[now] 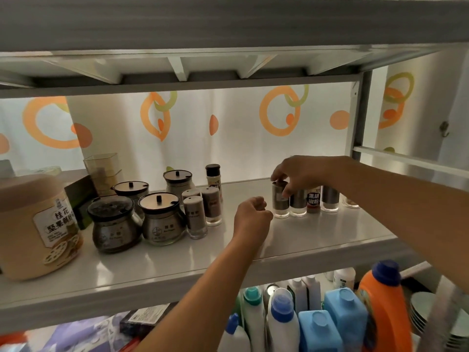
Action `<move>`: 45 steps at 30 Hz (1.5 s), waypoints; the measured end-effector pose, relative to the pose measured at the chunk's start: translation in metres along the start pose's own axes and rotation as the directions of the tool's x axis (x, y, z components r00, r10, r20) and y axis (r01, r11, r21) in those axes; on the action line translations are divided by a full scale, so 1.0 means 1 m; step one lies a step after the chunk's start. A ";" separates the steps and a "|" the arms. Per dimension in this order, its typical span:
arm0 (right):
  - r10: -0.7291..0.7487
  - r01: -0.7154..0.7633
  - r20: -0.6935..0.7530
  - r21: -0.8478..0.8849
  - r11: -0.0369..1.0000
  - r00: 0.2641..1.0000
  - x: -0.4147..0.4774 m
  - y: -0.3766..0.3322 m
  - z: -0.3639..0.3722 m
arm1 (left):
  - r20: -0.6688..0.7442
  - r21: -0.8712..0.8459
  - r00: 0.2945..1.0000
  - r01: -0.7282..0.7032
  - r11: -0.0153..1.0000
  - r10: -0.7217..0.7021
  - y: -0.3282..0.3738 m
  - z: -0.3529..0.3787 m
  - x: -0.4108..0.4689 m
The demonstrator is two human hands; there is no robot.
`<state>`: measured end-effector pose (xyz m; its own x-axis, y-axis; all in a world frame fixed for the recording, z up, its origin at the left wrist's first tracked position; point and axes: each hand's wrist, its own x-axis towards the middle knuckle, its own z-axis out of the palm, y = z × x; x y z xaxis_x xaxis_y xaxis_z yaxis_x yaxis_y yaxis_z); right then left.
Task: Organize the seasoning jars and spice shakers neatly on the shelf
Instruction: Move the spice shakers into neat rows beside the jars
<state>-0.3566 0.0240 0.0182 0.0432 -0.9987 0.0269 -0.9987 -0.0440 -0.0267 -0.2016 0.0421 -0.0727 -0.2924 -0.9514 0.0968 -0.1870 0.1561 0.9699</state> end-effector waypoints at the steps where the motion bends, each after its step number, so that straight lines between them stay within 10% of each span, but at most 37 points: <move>1: 0.000 0.000 -0.002 -0.011 1.000 1.000 0.000 0.000 0.001 | 0.001 -0.006 1.000 0.003 1.000 -0.003 -0.001 -0.001 0.000; 11: -0.039 0.056 -0.090 0.198 0.979 0.995 -0.015 -0.016 0.016 | 0.039 0.017 0.998 -0.040 0.999 0.039 -0.003 -0.008 -0.013; 19: 0.119 0.123 -0.316 0.649 0.751 0.941 -0.032 -0.052 0.091 | -0.034 0.110 0.988 -0.146 0.983 0.151 -0.021 -0.038 -0.036; 45: 0.132 0.057 -0.270 0.595 0.802 0.954 -0.011 -0.102 0.115 | -0.189 0.106 0.977 -0.082 0.991 0.101 -0.040 -0.087 -0.047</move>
<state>-0.2517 0.0361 -0.0942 -0.0983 -0.9514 0.2919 -0.7814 -0.1079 -0.6146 -0.0991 0.0577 -0.0967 -0.1275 -0.9636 0.2350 -0.2607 0.2611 0.9294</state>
